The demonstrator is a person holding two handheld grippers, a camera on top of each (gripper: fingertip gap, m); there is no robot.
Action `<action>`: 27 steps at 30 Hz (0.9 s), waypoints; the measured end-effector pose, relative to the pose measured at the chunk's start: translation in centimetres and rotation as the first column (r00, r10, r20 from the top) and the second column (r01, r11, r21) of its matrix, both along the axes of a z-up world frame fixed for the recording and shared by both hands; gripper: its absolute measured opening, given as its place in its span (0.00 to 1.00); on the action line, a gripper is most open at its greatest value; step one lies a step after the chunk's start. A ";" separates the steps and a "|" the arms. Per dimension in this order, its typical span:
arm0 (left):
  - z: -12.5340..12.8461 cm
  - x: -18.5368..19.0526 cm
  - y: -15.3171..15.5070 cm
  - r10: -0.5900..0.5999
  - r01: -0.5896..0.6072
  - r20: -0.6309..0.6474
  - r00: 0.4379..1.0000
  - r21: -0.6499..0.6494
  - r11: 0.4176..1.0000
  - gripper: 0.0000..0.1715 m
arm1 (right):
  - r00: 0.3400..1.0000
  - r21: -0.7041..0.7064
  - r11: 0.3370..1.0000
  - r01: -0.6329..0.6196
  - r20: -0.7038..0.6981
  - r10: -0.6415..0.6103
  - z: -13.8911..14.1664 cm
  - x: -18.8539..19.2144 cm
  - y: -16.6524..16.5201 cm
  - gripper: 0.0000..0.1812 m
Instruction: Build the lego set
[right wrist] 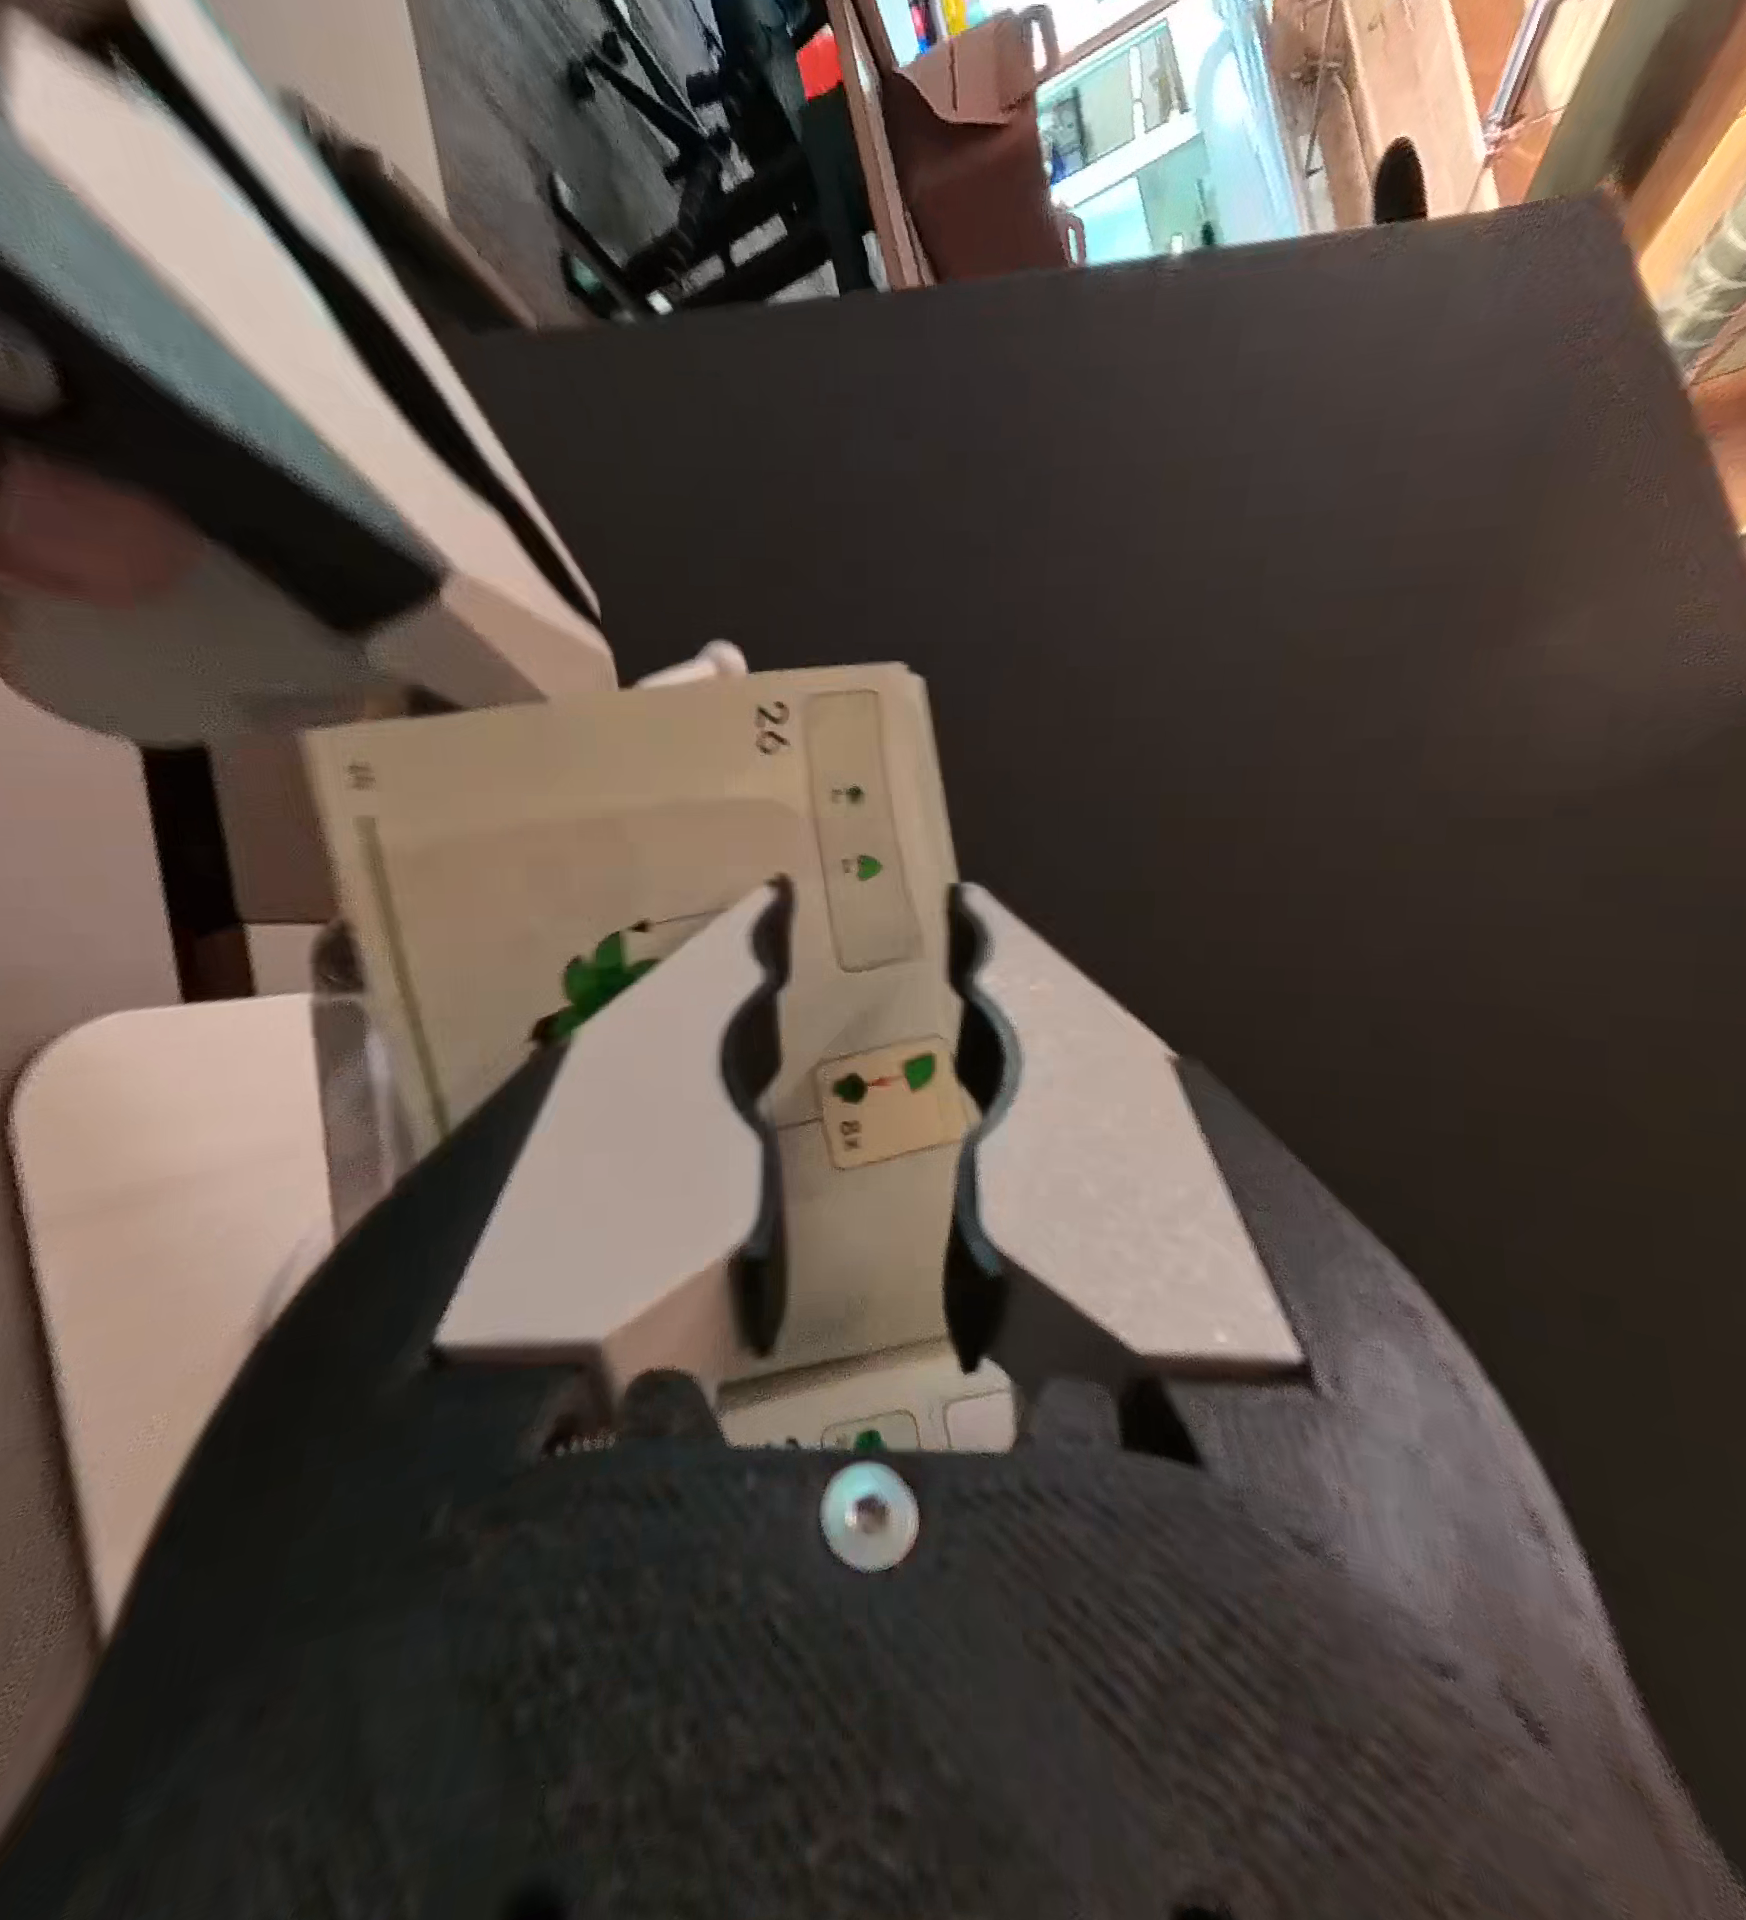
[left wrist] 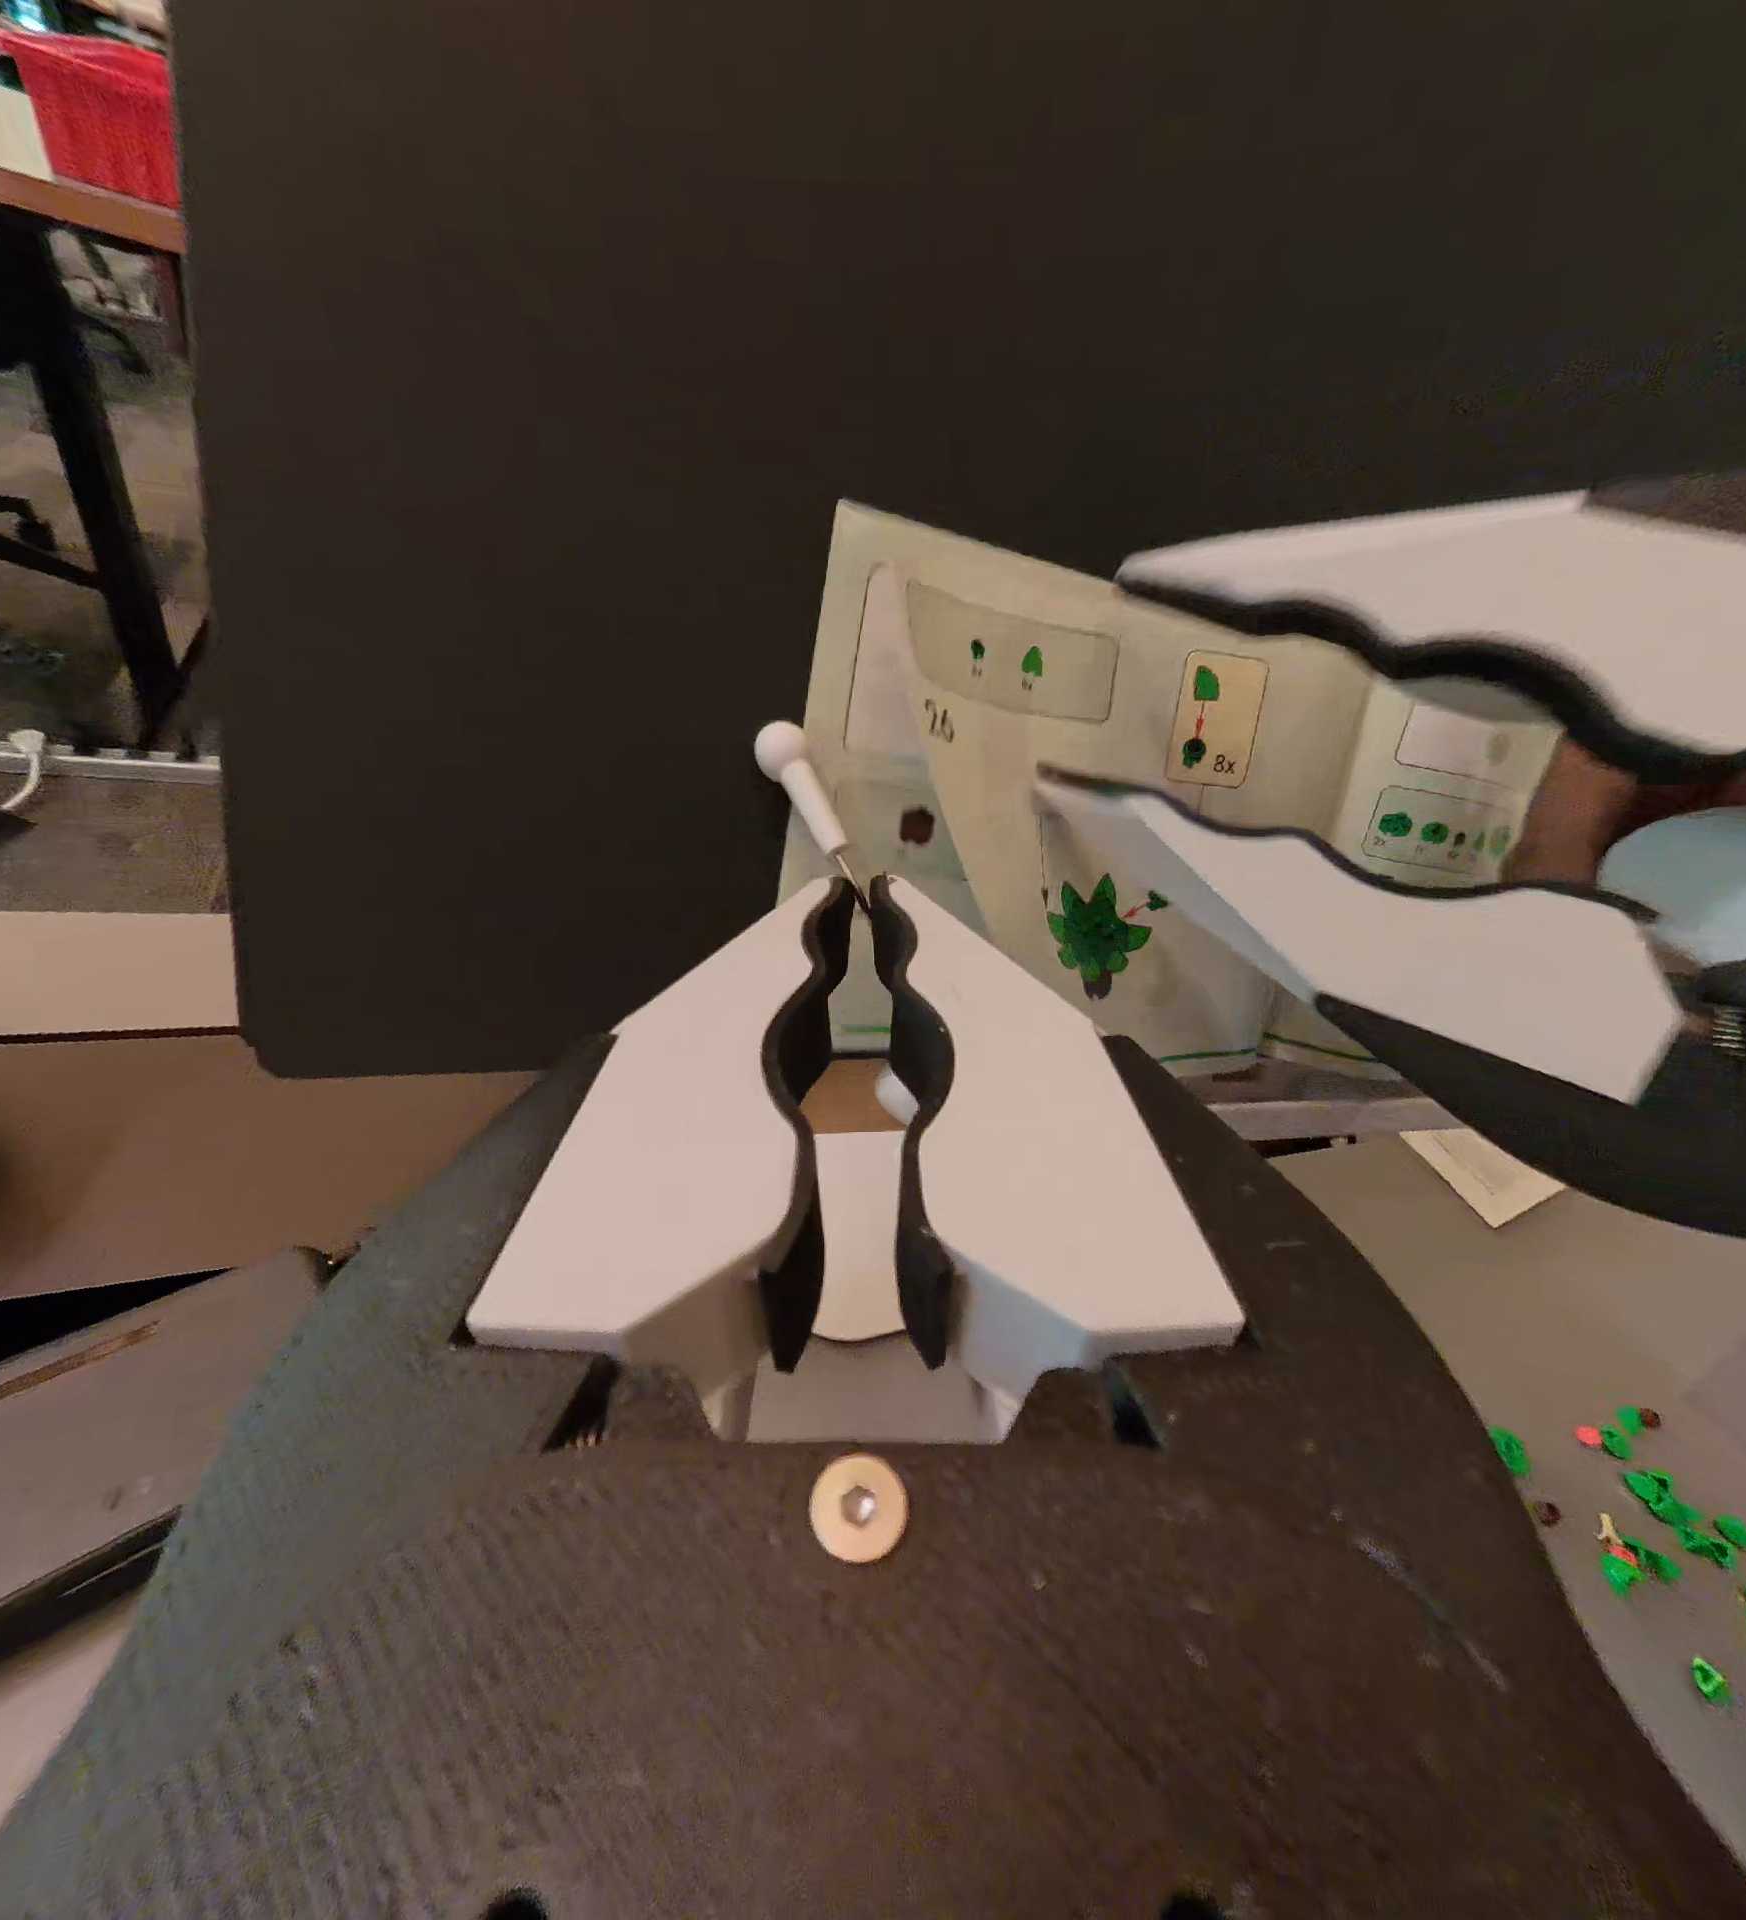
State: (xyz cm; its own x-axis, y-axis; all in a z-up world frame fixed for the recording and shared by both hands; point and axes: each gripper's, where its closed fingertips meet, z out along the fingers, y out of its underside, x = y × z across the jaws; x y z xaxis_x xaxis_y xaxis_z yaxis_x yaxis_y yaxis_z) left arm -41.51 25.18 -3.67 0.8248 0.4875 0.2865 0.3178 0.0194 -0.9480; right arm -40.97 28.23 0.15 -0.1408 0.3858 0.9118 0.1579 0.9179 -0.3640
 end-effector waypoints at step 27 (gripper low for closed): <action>0.2 -0.9 -2.1 -0.148 0.145 -0.004 0.989 0.222 0.964 0.01 | 0.986 -0.081 0.996 -0.044 -0.161 0.031 0.2 0.5 -2.1 0.00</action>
